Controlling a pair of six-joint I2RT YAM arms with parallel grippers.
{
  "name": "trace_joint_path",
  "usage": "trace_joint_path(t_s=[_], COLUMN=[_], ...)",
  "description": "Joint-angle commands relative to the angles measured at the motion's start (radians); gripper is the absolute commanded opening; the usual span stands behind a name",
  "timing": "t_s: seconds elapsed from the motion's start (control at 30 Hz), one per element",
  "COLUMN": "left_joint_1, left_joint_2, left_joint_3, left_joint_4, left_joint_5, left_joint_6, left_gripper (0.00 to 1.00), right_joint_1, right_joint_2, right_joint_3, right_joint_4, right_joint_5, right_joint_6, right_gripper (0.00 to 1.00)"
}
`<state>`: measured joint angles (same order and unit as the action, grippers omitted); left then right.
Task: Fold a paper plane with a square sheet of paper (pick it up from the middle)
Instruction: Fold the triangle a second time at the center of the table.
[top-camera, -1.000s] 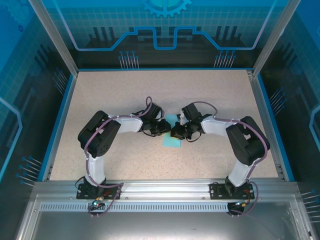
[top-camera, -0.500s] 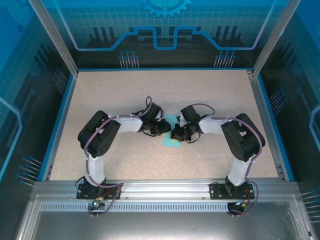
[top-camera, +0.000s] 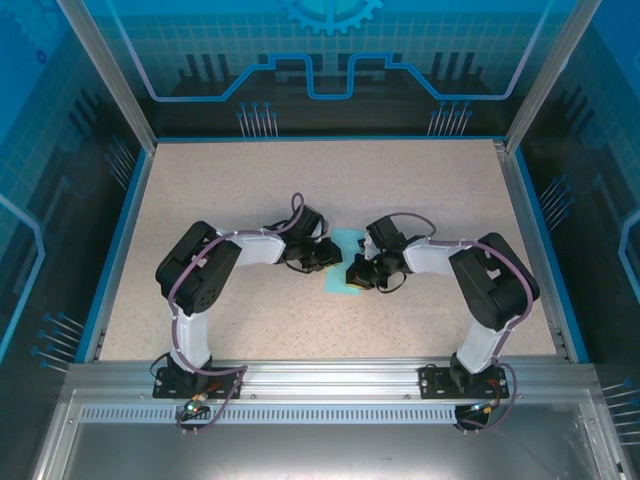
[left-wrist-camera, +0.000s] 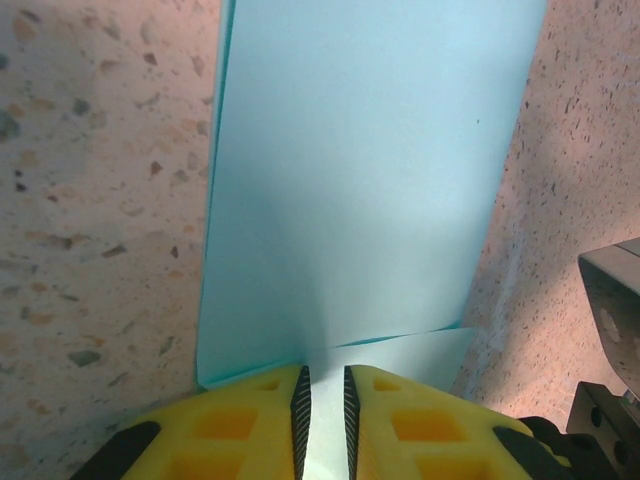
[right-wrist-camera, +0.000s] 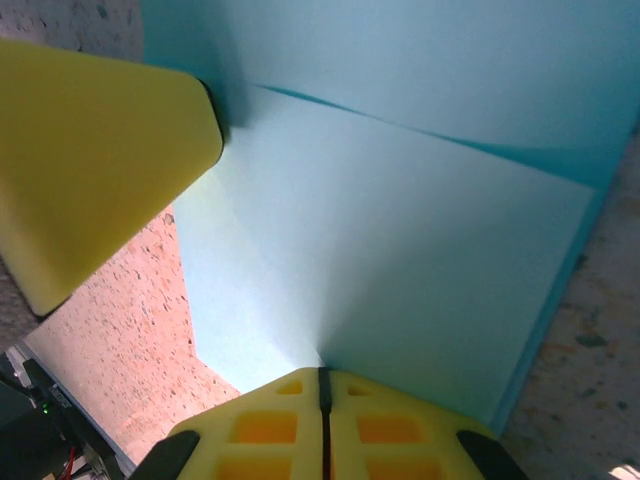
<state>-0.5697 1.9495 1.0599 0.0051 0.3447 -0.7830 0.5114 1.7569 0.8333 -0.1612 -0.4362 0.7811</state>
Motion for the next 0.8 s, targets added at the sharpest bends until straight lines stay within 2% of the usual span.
trace_joint_path(t_s=[0.0, 0.2, 0.43, 0.67, 0.77], left_joint_1=[0.0, -0.001, -0.001, 0.0, -0.001], left_joint_2=[0.037, 0.034, 0.034, 0.034, 0.035], left_joint_3=[-0.012, -0.012, -0.008, -0.006, -0.008], left_joint_4=[-0.05, -0.053, -0.053, -0.059, -0.056], left_joint_5=[-0.033, -0.033, -0.034, -0.033, -0.033], left_joint_6=[0.01, 0.01, 0.01, 0.014, 0.014], left_gripper=[0.21, 0.21, 0.21, 0.2, 0.2], right_joint_1=[-0.003, -0.007, -0.02, -0.046, -0.056], right_joint_2=[0.011, -0.082, -0.024, -0.114, -0.098], right_joint_3=[-0.04, -0.061, -0.122, -0.196, -0.204], right_joint_4=[-0.06, -0.051, -0.023, 0.052, 0.029], right_joint_5=[0.022, -0.011, -0.003, -0.06, -0.03], right_joint_6=[-0.017, -0.018, -0.019, 0.005, -0.007], right_gripper=[0.07, 0.08, 0.07, 0.08, 0.09])
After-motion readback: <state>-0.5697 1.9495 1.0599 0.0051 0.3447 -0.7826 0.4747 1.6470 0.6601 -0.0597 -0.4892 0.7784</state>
